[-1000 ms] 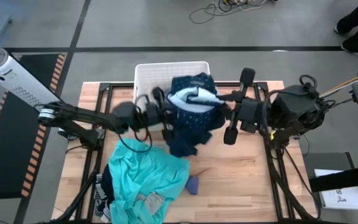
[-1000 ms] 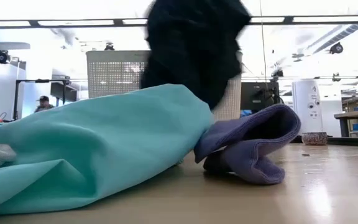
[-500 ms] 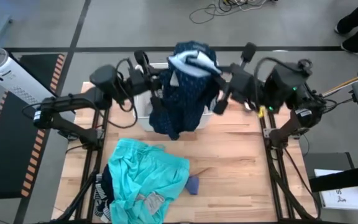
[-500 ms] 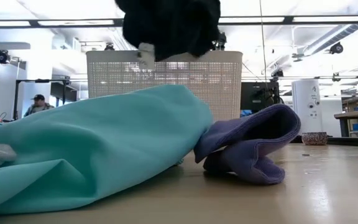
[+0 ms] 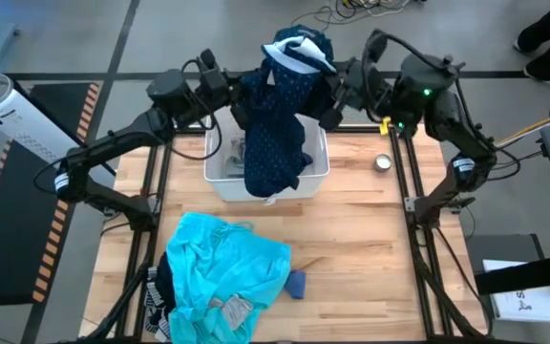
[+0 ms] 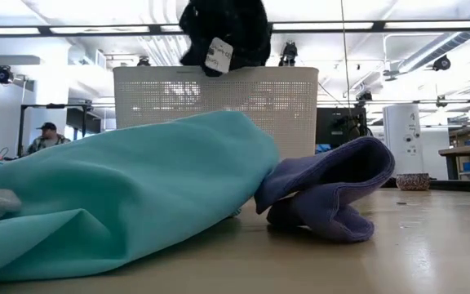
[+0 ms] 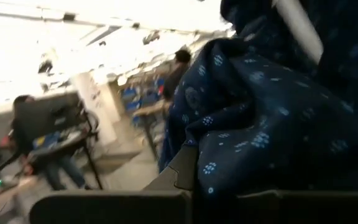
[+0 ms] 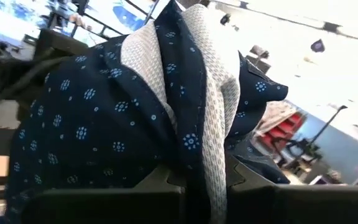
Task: Sort clothes
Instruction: Put the dark blue shirt into the white bin
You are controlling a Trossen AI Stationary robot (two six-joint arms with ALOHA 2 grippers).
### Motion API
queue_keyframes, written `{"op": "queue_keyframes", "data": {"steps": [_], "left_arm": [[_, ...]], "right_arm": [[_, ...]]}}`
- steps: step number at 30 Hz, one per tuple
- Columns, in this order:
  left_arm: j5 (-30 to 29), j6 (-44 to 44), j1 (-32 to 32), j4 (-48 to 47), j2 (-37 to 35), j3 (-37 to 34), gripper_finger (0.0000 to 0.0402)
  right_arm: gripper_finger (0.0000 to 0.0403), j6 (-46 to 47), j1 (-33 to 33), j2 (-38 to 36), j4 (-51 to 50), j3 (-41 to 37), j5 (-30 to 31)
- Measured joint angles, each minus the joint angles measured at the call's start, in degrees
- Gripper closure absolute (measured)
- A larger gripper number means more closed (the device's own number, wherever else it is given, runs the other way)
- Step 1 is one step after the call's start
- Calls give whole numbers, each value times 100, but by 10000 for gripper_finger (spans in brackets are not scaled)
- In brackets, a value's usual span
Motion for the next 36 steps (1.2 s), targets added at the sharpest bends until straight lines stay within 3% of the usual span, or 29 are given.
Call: {"op": "queue_keyframes", "data": {"steps": [10,24,36], "left_arm": [[127,-291,759,229,0,-1017,401],[317,-543,1327,369,-7,-1986,401],[675,-194,1361,-1122,-156,-1968,401]], "right_arm": [[401,709,-888,7,-558,-304,-676],[401,1209,-1573,7,-515,-1676,-1495],[401,1452,-1821,7,-507,-2526,-2072]]}}
